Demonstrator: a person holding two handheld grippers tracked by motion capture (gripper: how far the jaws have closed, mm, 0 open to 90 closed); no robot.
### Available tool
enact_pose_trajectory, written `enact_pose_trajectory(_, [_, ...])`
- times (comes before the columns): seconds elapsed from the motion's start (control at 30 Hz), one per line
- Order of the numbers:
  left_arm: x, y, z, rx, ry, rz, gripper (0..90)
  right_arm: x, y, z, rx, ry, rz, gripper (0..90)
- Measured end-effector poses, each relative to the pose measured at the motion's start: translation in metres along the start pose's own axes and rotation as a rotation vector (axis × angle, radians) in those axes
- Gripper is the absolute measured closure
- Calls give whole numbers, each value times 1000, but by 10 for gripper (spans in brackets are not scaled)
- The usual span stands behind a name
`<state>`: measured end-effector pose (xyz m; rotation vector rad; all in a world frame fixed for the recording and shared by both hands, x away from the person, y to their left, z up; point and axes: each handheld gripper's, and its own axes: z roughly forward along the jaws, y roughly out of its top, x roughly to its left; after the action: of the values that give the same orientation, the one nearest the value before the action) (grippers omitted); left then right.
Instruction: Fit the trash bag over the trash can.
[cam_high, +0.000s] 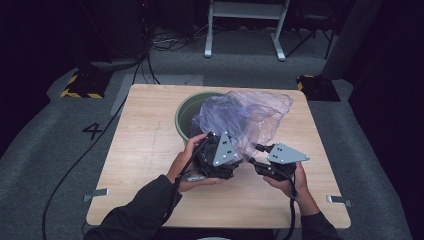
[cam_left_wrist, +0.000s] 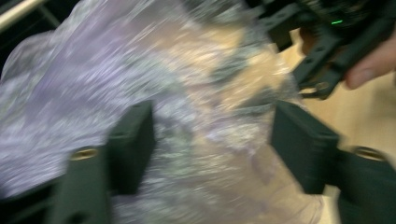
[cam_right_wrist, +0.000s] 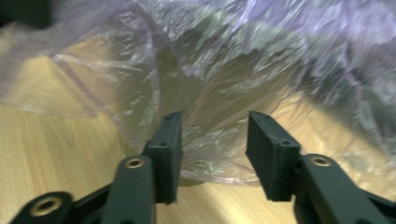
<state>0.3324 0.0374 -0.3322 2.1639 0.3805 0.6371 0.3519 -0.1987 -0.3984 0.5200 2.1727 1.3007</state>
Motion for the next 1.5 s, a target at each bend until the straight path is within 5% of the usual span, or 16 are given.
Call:
enact_pose_trajectory(0.23, [13,-11,-5,10,4,4,746,0,-2,1,-9,15,13,585])
enact_pose_trajectory(0.53, [22,-19,-28,-82,-35,-7,866,2,-1,3,-13,18,4,587])
enact_pose_trajectory(0.63, [30,-24,-36,-101,-53,-41,890,2,-2,3,-5,17,7,604])
enact_pose_trajectory(0.87, [46,-48,-64,-143,-17,-108,896,3,-2,2,-12,33,-10,877])
enact_pose_trajectory(1.0, [56,-69,-73,-160,4,-177,896,6,-2,3,5,42,-29,889])
enact_pose_trajectory(1.1, [60,-86,-77,-175,20,-215,896,8,-3,3,11,40,-32,821])
enact_pose_trajectory(1.2, [63,-98,-78,-183,38,-239,896,12,4,-7,-14,20,-73,658])
enact_pose_trajectory(1.3, [68,-106,-78,-192,61,-260,896,13,15,-27,-68,10,-109,543])
enact_pose_trajectory(1.5, [77,-115,-77,-207,74,-291,896,15,37,-74,-215,-45,-188,464])
